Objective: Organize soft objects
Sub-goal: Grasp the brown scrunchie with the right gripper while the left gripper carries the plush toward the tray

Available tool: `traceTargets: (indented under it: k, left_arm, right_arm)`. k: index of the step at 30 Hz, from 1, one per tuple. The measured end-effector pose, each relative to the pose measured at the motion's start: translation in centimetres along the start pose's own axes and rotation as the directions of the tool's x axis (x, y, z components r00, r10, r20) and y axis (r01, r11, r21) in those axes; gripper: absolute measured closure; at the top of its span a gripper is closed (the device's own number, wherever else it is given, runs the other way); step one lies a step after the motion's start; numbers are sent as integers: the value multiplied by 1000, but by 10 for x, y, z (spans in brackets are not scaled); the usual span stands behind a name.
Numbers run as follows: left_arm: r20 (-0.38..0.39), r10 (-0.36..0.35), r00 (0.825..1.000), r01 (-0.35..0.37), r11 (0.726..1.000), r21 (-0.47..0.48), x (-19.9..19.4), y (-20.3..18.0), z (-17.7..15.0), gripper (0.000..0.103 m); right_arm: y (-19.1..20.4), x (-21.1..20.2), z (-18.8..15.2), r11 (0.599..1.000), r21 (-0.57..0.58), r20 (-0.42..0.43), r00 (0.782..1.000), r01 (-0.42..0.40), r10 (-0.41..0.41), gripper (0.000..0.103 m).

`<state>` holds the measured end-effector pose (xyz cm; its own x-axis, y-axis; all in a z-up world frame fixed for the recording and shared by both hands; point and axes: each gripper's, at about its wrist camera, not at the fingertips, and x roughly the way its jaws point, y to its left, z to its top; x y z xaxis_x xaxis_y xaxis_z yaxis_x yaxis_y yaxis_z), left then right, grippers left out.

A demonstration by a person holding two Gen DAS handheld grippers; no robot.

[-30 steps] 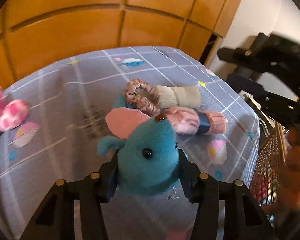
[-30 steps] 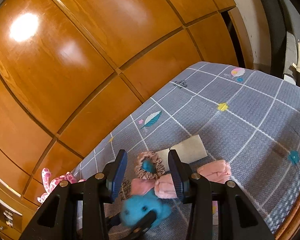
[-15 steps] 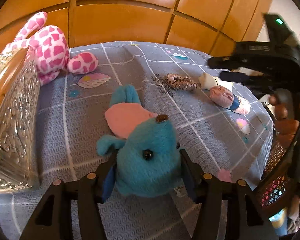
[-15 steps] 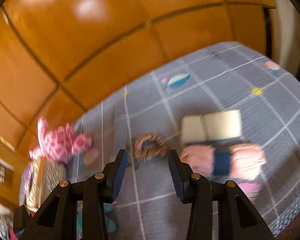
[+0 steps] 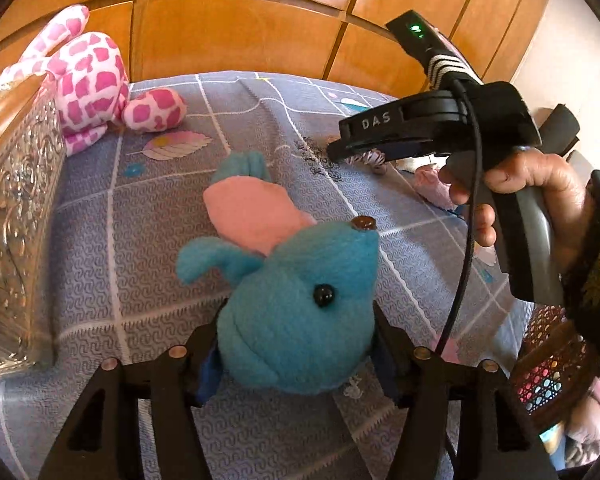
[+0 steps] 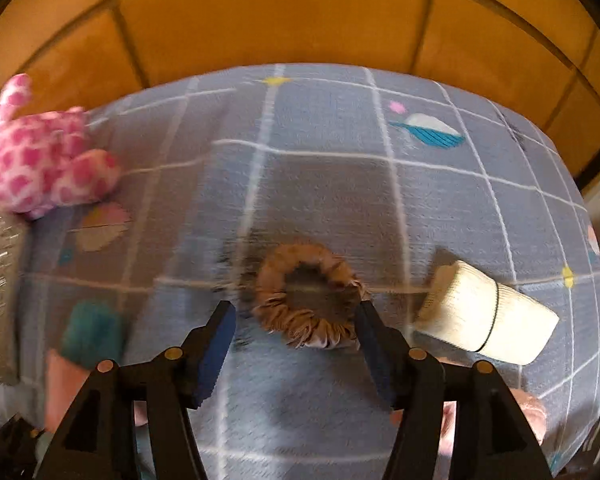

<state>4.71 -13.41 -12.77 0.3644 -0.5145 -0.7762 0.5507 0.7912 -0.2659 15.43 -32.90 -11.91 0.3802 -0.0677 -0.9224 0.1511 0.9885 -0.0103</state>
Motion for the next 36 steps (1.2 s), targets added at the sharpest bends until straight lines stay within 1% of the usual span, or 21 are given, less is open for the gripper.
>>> traceTargets:
  k: [1,2,3,4,5,6,7,9,10,12,14,15,17,20,24,28,30,32,34,36]
  left_arm:
    - [2,3,1000,-3,1000,0,-1,0,0,39]
    - [4,4,1000,-4,1000,2,-1,0,0,39]
    - [6,7,1000,-7,1000,7,0,-1,0,39]
    - [10,8,1000,-8,1000,10,0,-1,-1,39]
    - [13,7,1000,-8,1000,13,0,-1,-1,41]
    - [14,8,1000,-8,1000,15,0,-1,-1,44]
    - [15,6,1000,-7,1000,17,-1,-1,-2,46]
    - [13,-3,1000,3,1000,12,-3,-2,-1,51]
    - [15,-2,1000,2,1000,16,-5,-3,-1,52]
    - [25,11,1000,-11,999,34,-10,-6,-2,53]
    - [25,13,1000,-14,1000,26,-12,-5,-1,54]
    - [31,14,999,-15,1000,26,-15,-5,-1,54]
    - [48,22,999,-24,999,29,-22,-5,0,54]
    - [73,31,997,-33,999,21,-36,-5,5,54]
    - [141,37,989,-37,999,-6,-67,-1,19,54]
    - [241,70,968,-62,997,-40,-106,7,36,54]
    - [279,109,954,-90,993,-80,-125,20,45,53]
    - [301,142,943,-106,986,-131,-140,35,52,53]
    - [321,188,928,-130,972,-194,-156,57,56,53]
    - [331,247,911,-165,952,-258,-171,79,56,53]
  right_arm:
    - [-2,0,0,1000,8,5,1000,-30,30,41]
    - [-3,0,0,999,12,8,999,-48,48,45]
    - [-3,0,0,999,7,10,999,-47,47,70]
    - [-2,0,-1,999,-6,9,999,-38,38,86]
    - [0,0,-2,1000,-17,5,1000,-21,21,91]
    - [1,0,-3,1000,-30,7,1000,-7,8,94]
    - [3,-1,-4,999,-39,13,1000,-14,14,94]
    - [7,-11,-5,996,-46,38,996,-73,75,94]
    - [8,-13,-6,995,-44,40,995,-95,97,94]
    - [7,-9,-7,991,-19,2,991,-136,136,94]
    - [8,1,-10,989,-20,-60,988,-147,146,93]
    - [9,5,-11,988,-26,-75,986,-149,147,92]
    - [12,3,-13,989,-42,-63,988,-142,139,91]
    - [12,3,-14,989,-38,-60,988,-145,143,91]
    - [17,3,-13,991,-71,-50,992,-116,113,92]
    - [29,2,-17,990,-118,-34,996,-83,79,92]
    - [30,3,-17,989,-133,-28,997,-71,68,92]
    - [32,2,-18,987,-152,-19,999,-53,51,92]
    - [33,2,-19,986,-164,-13,999,-40,39,92]
    - [34,1,-19,984,-174,-8,1000,-30,29,92]
